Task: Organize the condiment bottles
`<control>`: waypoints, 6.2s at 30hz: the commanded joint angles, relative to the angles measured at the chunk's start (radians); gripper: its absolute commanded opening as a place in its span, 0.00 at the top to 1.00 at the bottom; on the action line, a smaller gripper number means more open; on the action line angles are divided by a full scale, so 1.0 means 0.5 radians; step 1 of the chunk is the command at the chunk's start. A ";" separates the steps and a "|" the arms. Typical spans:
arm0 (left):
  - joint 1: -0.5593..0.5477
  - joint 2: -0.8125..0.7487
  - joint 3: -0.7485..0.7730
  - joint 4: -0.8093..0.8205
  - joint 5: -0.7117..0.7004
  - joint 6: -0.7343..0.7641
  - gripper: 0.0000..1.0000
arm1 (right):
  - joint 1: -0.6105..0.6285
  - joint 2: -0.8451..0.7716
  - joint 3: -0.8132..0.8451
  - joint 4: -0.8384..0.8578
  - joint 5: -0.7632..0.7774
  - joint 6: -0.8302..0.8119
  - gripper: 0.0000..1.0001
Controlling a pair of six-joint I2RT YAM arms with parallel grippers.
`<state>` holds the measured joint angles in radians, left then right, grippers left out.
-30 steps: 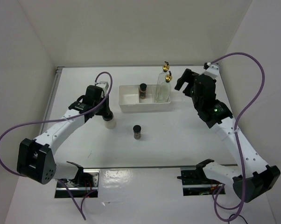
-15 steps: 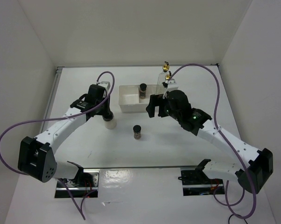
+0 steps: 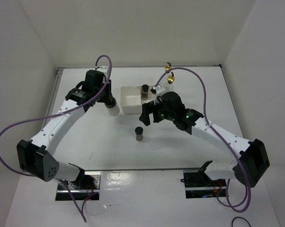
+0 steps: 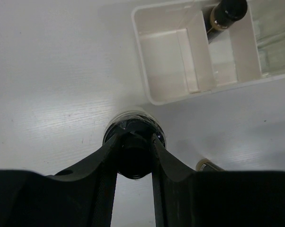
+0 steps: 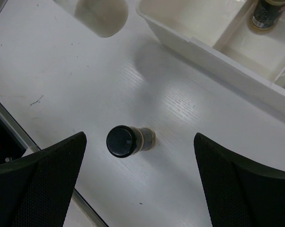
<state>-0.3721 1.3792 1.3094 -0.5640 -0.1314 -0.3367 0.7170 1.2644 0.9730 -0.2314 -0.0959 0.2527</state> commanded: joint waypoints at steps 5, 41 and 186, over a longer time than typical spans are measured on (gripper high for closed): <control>-0.029 0.183 0.528 0.039 0.076 0.139 1.00 | 0.038 0.103 -0.007 0.150 -0.210 -0.171 0.02; -0.148 1.092 1.066 0.358 -0.041 0.198 1.00 | 0.180 0.281 0.091 0.052 -0.179 -0.367 0.02; 0.487 -0.129 -0.097 0.453 0.312 -0.210 0.00 | -0.136 1.318 0.922 0.122 0.922 -0.094 0.16</control>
<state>-0.1345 1.3472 1.2770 -0.3653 0.0242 -0.4660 0.6537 1.9232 1.4075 -0.1818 0.3416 0.1894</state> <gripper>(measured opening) 0.997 0.820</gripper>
